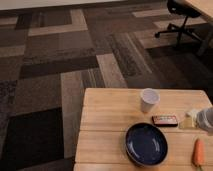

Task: Place the pepper in the ceramic bowl

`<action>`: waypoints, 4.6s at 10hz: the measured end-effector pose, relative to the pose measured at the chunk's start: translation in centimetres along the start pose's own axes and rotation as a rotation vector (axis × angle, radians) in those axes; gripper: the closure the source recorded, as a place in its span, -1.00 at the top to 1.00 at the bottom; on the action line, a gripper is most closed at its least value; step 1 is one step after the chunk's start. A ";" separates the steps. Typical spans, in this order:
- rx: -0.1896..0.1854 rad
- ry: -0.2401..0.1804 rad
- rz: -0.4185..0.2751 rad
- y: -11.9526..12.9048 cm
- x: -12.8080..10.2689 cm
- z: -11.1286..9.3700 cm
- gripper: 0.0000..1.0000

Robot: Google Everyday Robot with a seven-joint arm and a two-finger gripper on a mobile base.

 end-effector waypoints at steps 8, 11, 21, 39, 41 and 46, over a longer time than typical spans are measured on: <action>-0.082 0.052 0.228 -4.5 4.5 6.7 0.30; -0.104 0.077 0.268 -6.1 5.7 8.8 0.30; 0.002 0.188 0.231 -7.0 7.0 11.7 -0.25; -0.131 0.148 -0.523 16.0 4.0 4.8 -0.81; -0.131 0.149 -0.525 16.1 4.0 4.8 -0.11; -0.131 0.151 -0.524 16.0 4.0 4.9 0.60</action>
